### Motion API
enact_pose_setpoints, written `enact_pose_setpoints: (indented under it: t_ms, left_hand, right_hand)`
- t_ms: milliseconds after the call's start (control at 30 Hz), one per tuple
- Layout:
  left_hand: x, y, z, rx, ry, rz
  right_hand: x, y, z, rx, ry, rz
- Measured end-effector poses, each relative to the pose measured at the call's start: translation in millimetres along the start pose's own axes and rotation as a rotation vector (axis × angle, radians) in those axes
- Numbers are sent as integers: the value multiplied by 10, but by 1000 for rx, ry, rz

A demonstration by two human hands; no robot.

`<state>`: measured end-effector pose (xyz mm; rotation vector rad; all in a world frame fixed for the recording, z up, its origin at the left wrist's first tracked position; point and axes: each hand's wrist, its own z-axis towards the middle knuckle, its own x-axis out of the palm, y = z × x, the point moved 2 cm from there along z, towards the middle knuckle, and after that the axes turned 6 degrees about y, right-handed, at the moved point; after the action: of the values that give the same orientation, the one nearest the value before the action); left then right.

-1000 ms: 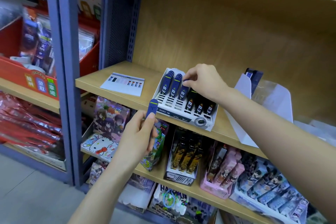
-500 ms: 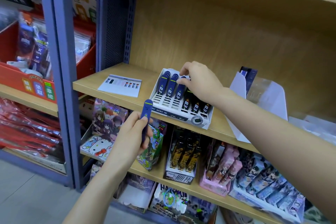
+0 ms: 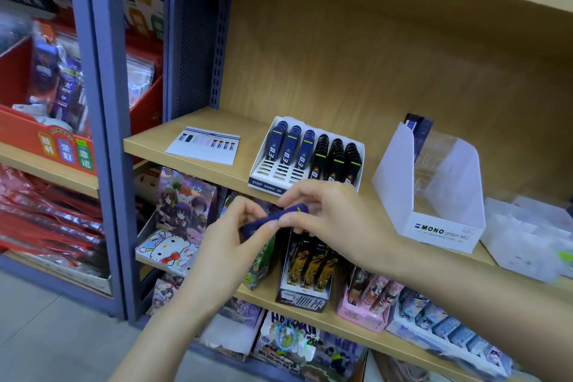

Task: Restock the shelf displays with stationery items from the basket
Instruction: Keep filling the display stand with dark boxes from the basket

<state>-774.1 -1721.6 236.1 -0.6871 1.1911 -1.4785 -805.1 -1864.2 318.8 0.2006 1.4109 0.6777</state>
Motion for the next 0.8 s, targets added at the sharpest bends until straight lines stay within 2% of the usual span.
enact_pose_setpoints:
  t_ms: [100, 267, 367, 533, 800]
  left_hand:
    - [17, 0, -82, 80, 15, 267]
    - [-18, 3, 38, 203, -14, 539]
    - [-8, -58, 264, 324, -37, 712]
    - [61, -77, 574, 399, 16, 930]
    - [64, 47, 629, 401, 68, 946]
  right_hand:
    - [-82, -59, -57, 23, -32, 38]
    - [-468, -156, 138, 49, -309, 58]
    - [-597, -181, 365, 24, -413, -30]
    - [-563, -255, 735, 36, -381, -175]
    - [-512, -300, 1046, 66, -170, -287]
